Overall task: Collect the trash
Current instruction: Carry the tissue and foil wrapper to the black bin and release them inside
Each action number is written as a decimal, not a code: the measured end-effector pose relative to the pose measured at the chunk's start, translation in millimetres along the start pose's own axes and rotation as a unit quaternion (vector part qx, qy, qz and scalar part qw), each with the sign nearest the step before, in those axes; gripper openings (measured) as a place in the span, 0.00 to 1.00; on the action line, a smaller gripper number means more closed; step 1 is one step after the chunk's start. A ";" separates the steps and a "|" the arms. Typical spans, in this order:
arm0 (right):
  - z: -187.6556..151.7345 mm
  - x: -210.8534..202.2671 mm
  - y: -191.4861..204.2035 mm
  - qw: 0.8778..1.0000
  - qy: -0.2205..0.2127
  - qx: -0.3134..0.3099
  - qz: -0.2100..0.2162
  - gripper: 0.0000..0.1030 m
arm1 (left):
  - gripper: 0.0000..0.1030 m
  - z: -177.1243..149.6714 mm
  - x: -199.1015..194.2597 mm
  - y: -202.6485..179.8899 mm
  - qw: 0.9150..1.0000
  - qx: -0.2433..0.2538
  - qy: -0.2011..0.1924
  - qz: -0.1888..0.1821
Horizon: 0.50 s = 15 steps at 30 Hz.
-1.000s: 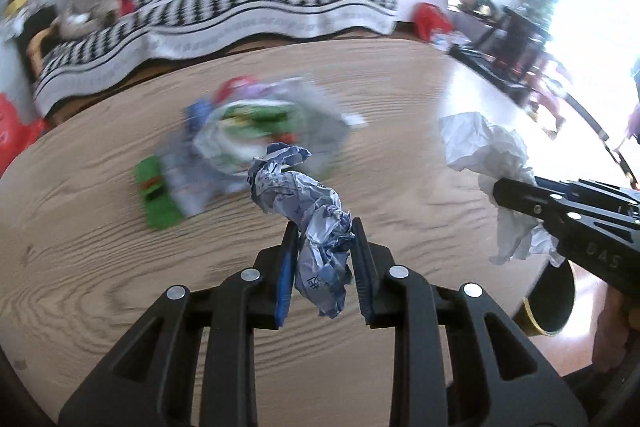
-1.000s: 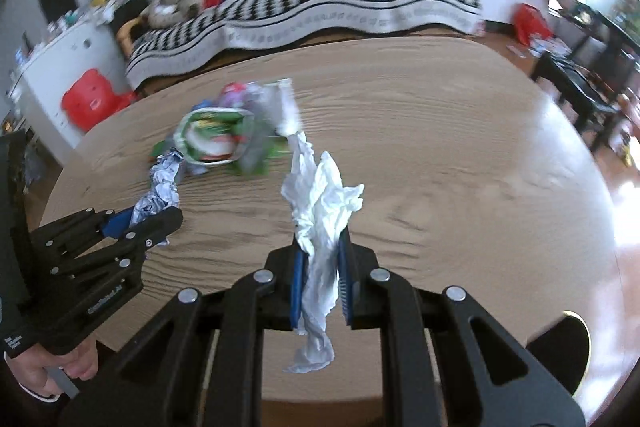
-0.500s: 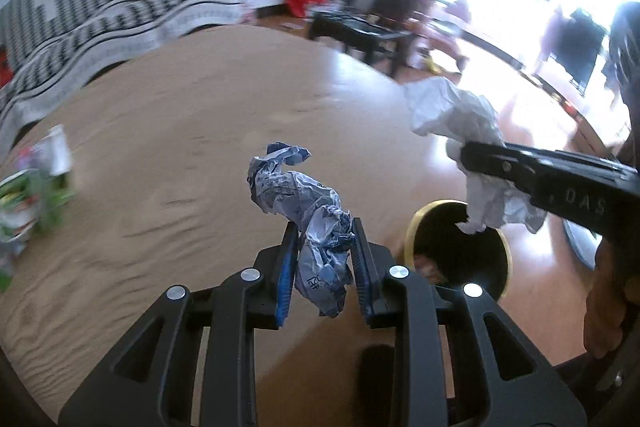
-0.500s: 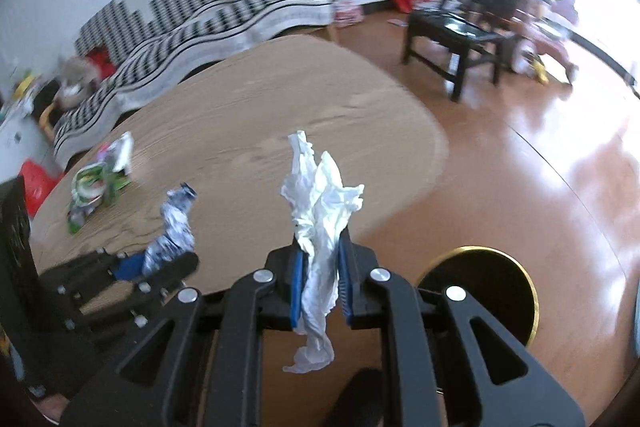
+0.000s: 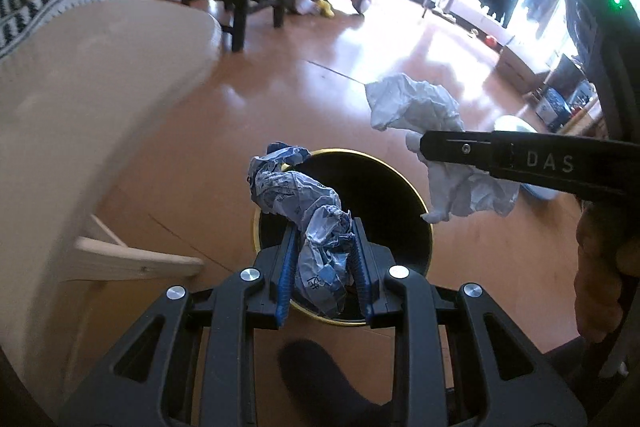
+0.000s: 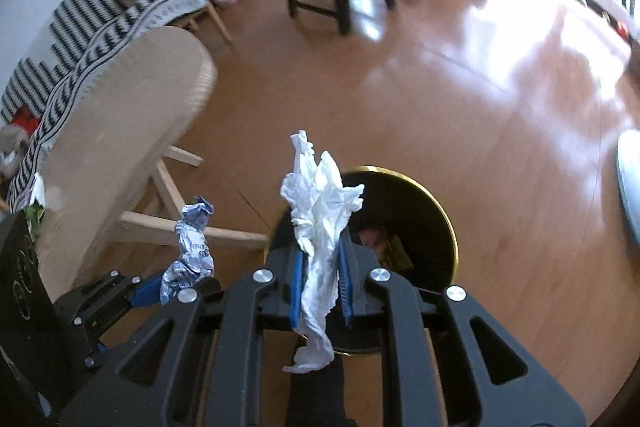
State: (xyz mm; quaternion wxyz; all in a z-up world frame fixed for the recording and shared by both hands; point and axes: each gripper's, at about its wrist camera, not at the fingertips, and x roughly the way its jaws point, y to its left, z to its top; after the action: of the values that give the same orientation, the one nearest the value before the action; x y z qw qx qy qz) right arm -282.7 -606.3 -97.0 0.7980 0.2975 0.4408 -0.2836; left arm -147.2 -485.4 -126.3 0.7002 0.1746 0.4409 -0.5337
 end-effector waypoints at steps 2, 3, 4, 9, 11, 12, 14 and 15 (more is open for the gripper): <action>-2.6 1.7 -8.1 1.000 0.004 0.009 -0.005 0.15 | 0.25 0.8 11.4 0.9 1.000 0.000 0.008 -0.001; -3.0 1.8 -11.7 1.000 0.003 0.013 -0.004 0.15 | 0.25 3.4 15.8 3.9 1.000 -0.003 0.012 -0.002; -3.2 0.8 -11.8 1.000 0.002 0.014 -0.004 0.15 | 0.25 3.5 20.8 4.4 1.000 -0.006 0.017 -0.004; -3.0 2.5 -12.5 1.000 0.004 0.015 -0.003 0.15 | 0.25 10.2 33.3 7.1 1.000 -0.001 0.021 -0.005; -2.1 3.6 -12.5 1.000 0.006 0.015 -0.003 0.15 | 0.25 10.8 36.6 3.7 1.000 0.005 0.021 -0.005; -1.0 4.8 -12.4 1.000 0.006 0.015 -0.003 0.15 | 0.26 8.0 35.8 2.1 1.000 0.006 0.022 -0.004; -1.6 4.3 -12.2 1.000 0.005 0.017 -0.004 0.15 | 0.27 8.8 37.6 1.6 1.000 0.005 0.021 -0.003; -1.4 3.8 -12.4 1.000 0.003 0.019 -0.005 0.15 | 0.29 10.1 37.1 1.0 1.000 0.006 0.018 -0.001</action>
State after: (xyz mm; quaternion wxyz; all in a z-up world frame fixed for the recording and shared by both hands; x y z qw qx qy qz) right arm -290.6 -614.2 -103.7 0.7893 0.3114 0.4393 -0.2950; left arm -140.5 -514.3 -150.8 0.6906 0.1881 0.4506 -0.5335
